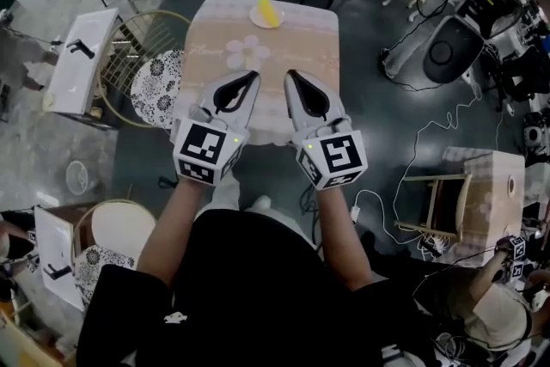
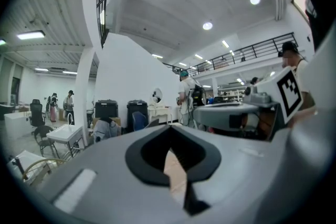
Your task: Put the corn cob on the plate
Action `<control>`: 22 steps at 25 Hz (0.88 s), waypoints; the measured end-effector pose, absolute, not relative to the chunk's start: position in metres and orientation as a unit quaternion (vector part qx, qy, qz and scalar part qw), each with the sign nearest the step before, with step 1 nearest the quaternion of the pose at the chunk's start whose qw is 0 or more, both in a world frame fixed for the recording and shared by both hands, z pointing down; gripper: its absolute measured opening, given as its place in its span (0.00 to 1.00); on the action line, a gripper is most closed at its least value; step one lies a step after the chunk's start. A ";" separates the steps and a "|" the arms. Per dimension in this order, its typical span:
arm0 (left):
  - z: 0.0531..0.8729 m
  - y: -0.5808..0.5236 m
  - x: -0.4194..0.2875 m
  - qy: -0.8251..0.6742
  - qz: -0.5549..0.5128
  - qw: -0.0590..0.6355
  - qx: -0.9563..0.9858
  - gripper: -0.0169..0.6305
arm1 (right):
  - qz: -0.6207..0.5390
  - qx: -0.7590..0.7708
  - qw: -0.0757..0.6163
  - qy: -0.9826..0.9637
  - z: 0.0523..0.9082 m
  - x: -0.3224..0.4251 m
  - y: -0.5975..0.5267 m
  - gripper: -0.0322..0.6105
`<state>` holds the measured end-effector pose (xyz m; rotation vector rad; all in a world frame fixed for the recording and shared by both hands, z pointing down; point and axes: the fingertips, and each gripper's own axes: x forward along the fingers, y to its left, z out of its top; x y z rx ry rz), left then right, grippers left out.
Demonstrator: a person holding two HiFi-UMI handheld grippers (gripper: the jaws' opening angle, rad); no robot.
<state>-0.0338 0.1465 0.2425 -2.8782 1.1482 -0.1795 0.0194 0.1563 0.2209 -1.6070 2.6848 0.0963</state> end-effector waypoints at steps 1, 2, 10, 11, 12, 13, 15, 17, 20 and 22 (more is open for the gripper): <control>0.243 0.151 -0.033 0.370 -0.059 0.020 -0.927 0.03 | 0.031 -0.512 0.006 0.858 0.221 0.019 0.161 0.05; 0.243 0.155 -0.033 0.371 -0.060 0.021 -0.926 0.03 | 0.030 -0.511 0.007 0.859 0.222 0.019 0.165 0.05; 0.243 0.184 -0.029 0.368 -0.068 0.030 -0.927 0.03 | 0.035 -0.507 0.011 0.861 0.219 0.020 0.194 0.05; 0.243 0.187 -0.029 0.368 -0.068 0.029 -0.927 0.03 | 0.036 -0.507 0.012 0.861 0.219 0.020 0.197 0.05; 0.244 0.190 -0.029 0.367 -0.067 0.025 -0.927 0.03 | 0.037 -0.507 0.013 0.861 0.218 0.021 0.200 0.05; 0.245 0.192 -0.029 0.367 -0.065 0.022 -0.928 0.03 | 0.038 -0.507 0.013 0.861 0.218 0.021 0.202 0.05; 0.245 0.196 -0.028 0.368 -0.064 0.023 -0.927 0.03 | 0.040 -0.506 0.015 0.861 0.217 0.022 0.206 0.05; 0.246 0.201 -0.028 0.368 -0.067 0.027 -0.927 0.03 | 0.038 -0.506 0.016 0.862 0.218 0.021 0.210 0.05; 0.246 0.208 -0.030 0.368 -0.073 0.031 -0.926 0.03 | 0.036 -0.504 0.015 0.863 0.220 0.017 0.214 0.05; 0.248 0.209 -0.032 0.366 -0.076 0.032 -0.927 0.03 | 0.036 -0.503 0.015 0.864 0.222 0.014 0.215 0.05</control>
